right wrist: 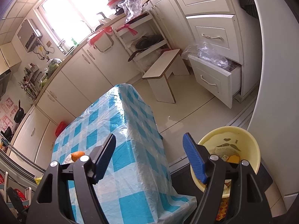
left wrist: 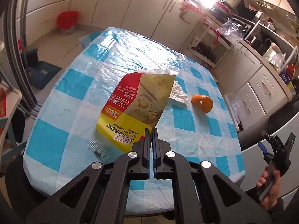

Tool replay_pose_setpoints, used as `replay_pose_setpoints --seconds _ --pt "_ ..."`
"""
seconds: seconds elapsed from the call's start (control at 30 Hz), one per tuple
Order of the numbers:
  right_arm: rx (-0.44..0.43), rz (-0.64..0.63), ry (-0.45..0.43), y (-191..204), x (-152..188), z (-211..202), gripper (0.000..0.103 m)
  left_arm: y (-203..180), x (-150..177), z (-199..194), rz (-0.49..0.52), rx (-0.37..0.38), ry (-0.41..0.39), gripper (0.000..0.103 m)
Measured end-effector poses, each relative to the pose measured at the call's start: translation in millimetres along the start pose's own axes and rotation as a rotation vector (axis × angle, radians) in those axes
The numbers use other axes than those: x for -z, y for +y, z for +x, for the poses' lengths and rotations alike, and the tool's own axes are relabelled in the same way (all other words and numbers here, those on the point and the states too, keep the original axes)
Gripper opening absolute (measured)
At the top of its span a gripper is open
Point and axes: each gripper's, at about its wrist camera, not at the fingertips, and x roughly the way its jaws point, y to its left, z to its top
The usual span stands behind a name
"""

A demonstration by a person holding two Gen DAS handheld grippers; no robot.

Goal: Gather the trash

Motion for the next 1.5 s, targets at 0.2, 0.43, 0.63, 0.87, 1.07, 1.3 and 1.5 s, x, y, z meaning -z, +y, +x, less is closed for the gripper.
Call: replay_pose_setpoints --seconds 0.2,0.43,0.63,0.87,1.07,1.3,1.5 --pt "0.006 -0.022 0.020 6 3 4 0.071 21 5 0 -0.069 -0.010 -0.011 0.003" --pt "-0.004 -0.101 0.099 30 12 25 0.071 21 8 -6 -0.058 0.069 -0.016 0.003" --pt "-0.051 -0.260 0.183 92 35 55 0.071 18 8 -14 -0.063 0.168 -0.010 0.003" --pt "-0.065 -0.473 0.220 158 62 80 0.071 14 4 -23 0.017 0.108 -0.020 0.003" --pt "-0.011 -0.610 0.216 191 74 104 0.071 1 4 -22 0.126 -0.018 -0.021 0.003" --pt "0.021 -0.714 0.223 216 88 134 0.071 -13 8 -25 0.209 -0.083 -0.033 0.003" --pt "0.002 -0.735 0.225 223 91 141 0.049 -19 8 -21 0.240 -0.122 -0.028 0.003"
